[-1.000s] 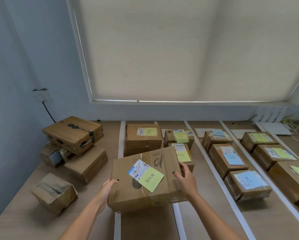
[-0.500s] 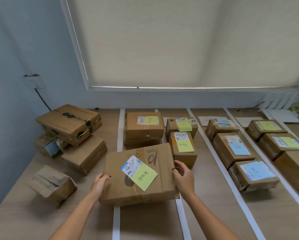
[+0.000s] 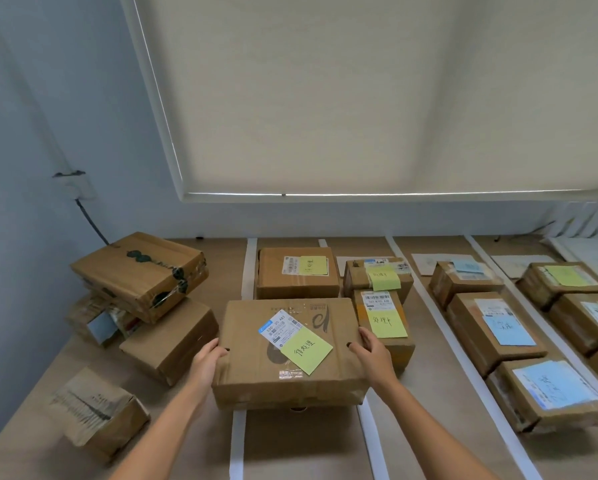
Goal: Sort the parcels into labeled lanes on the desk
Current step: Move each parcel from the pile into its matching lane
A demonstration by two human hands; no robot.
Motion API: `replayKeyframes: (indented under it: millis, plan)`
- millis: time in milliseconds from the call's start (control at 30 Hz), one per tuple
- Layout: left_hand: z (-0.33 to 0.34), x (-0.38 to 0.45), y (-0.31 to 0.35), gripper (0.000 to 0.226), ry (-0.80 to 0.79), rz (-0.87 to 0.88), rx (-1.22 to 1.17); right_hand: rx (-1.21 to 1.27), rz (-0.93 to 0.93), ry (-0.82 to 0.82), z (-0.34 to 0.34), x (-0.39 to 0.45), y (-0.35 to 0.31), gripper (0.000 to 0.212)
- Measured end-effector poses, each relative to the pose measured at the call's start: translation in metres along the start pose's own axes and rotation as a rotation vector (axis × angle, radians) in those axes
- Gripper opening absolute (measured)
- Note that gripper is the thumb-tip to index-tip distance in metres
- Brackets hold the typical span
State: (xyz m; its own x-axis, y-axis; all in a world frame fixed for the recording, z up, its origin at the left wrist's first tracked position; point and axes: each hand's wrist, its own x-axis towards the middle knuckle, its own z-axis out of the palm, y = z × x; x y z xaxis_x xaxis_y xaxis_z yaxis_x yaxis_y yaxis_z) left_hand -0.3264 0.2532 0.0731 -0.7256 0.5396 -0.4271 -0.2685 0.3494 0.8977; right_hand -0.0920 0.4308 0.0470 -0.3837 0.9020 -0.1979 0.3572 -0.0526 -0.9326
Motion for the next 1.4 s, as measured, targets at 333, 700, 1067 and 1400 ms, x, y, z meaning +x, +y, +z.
replayKeyframes:
  millis: [333, 700, 1067, 1400]
  plan:
    - [0.026, 0.021, -0.029, 0.052, -0.016, -0.008, 0.036, -0.299, -0.062, 0.029, 0.01, 0.019, 0.023, 0.064]
    - [0.024, 0.021, -0.038, 0.095, -0.13, 0.089, 0.207, -0.412, -0.086, 0.085, 0.02, 0.023, 0.028, 0.062]
    - [0.003, 0.026, -0.031, 0.091, -0.073, 0.089, 0.155, -0.285, -0.083, 0.016, 0.036, 0.015, 0.021, 0.062]
    - [0.024, 0.02, -0.024, 0.072, -0.107, 0.025, 0.082, -0.321, -0.049, 0.052, 0.021, 0.021, 0.024, 0.062]
